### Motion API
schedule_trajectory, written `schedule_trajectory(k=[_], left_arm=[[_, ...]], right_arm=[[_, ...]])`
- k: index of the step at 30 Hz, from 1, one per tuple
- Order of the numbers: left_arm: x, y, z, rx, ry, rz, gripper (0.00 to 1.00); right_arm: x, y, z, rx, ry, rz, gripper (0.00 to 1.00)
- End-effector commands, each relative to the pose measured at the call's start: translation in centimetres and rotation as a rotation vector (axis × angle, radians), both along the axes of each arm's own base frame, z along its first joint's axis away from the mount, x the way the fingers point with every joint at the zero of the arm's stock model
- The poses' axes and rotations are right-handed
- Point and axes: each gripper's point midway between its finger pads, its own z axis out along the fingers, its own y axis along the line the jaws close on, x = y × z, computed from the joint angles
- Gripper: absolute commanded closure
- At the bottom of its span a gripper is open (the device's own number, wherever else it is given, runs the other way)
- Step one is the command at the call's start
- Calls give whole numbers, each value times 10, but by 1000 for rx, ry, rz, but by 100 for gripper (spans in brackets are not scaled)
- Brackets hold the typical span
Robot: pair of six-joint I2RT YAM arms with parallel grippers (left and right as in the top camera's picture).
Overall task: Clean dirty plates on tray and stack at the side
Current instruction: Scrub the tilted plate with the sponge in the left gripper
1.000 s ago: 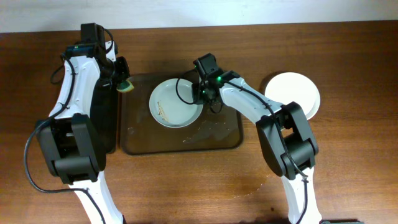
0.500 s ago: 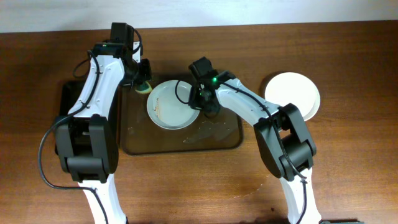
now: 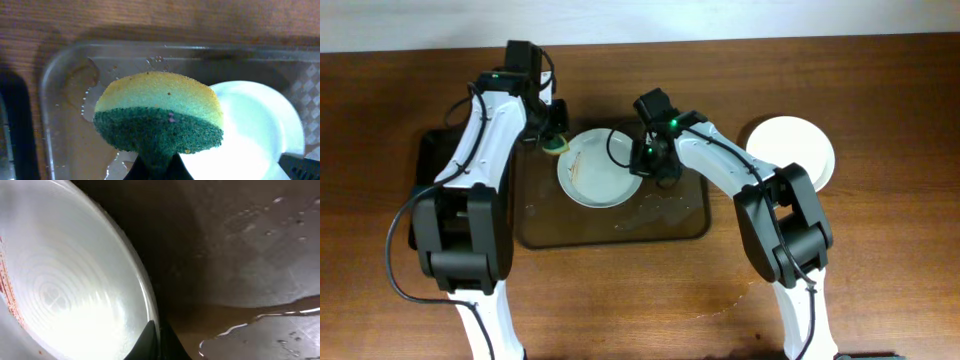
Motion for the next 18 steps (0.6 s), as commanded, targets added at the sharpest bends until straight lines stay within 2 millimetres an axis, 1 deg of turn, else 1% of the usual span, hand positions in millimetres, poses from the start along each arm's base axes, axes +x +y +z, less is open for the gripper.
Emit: schedule_trajectory(k=[1,2,4,7,8,10,11,13,14,15,16,17,18], left_arm=[[-8,-8,-30,7,14,-15,99],[-14,-8,-45,10,19,-27,99],[-23,-11,-59,26,32,-95,99],[-30,-33,-72,63,4,-286,99],[-34,-40,-77,67,2,-314,99],[-42,-46,-85,96,14,-345,99],[-47,-50,-87,98,27,-358,99],[-55,-65,-87,45,43,-387,99],[-58,-75,-85,-16,48,-402,99],[-62,-94,-80,-138,49,-428,99],[-60,-93,-77,-179,57,-369,100],[-57,-83,-77,-178,64,-322,100],[-58,-64,-80,-162,107,-203,99]], right_arm=[[-2,-11,-13,-13,42,-36,96],[0,-11,-13,-13,34,-26,96],[2,-11,-12,-11,23,-23,96],[4,-10,-11,-7,15,-21,96],[4,-10,-11,-7,14,-20,96],[4,-10,-11,-7,13,-20,96],[5,-9,-11,-6,7,-13,96],[5,-9,-11,-5,6,-13,96],[5,-9,-11,-5,6,-13,96],[5,-9,-11,-5,6,-13,96],[5,-9,-11,-5,6,-13,96],[5,-9,-11,-5,6,-13,96],[5,-9,-11,-5,6,-13,96]])
